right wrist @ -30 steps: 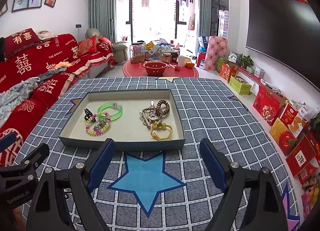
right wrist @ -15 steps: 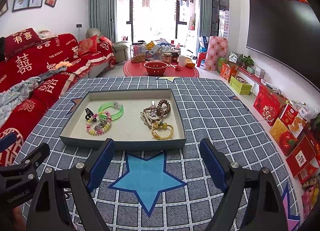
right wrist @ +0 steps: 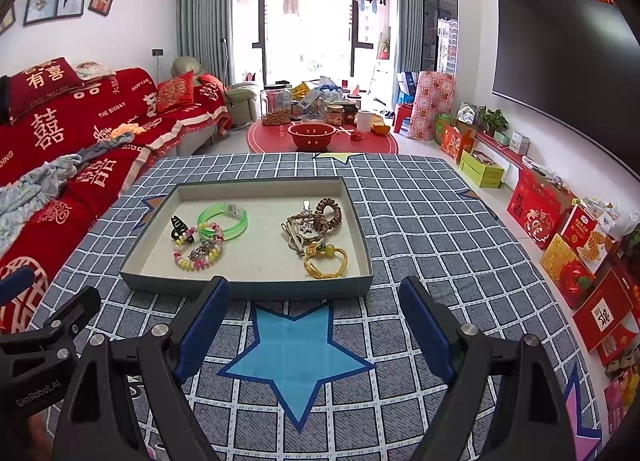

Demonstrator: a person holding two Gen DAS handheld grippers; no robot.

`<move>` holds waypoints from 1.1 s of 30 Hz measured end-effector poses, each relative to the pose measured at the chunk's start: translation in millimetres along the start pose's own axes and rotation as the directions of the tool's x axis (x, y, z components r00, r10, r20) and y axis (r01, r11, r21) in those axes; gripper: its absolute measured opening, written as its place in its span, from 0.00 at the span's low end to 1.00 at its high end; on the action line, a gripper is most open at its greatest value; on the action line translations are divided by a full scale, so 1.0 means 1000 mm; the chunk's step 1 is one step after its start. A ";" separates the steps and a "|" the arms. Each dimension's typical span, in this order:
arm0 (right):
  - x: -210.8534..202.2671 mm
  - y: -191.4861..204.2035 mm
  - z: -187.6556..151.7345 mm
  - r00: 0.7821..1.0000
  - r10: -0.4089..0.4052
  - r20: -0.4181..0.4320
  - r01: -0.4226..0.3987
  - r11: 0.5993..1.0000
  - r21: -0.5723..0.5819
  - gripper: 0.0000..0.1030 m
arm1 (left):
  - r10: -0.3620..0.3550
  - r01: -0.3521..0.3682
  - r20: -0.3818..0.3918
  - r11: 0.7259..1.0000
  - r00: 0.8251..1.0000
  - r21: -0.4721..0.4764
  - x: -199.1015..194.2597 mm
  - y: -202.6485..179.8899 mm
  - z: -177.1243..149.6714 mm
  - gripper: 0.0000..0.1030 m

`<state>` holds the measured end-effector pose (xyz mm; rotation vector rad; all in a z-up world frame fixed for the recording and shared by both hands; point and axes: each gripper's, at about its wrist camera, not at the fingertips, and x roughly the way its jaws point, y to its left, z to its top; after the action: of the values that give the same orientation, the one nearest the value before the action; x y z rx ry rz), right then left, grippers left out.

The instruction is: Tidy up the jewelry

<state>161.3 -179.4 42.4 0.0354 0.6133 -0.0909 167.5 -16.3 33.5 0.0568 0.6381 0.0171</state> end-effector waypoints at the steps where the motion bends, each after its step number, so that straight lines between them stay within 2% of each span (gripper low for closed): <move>1: 0.000 0.000 0.000 1.000 0.000 0.000 0.000 1.000 0.001 0.86 | 0.000 0.000 0.000 1.000 1.000 0.000 0.000 0.000 0.000 1.00; 30: 0.000 0.002 -0.001 1.000 0.003 -0.003 -0.003 1.000 0.008 0.86 | 0.007 -0.007 -0.008 1.000 1.000 -0.002 0.000 0.000 -0.002 1.00; 33: 0.000 0.001 -0.001 1.000 0.001 -0.004 -0.001 1.000 0.008 0.86 | -0.010 0.010 -0.026 1.000 1.000 -0.023 0.002 0.002 -0.003 1.00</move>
<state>160.5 -178.4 41.7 0.0433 0.6168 -0.0922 167.9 -13.7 30.1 0.0313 0.6639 0.0154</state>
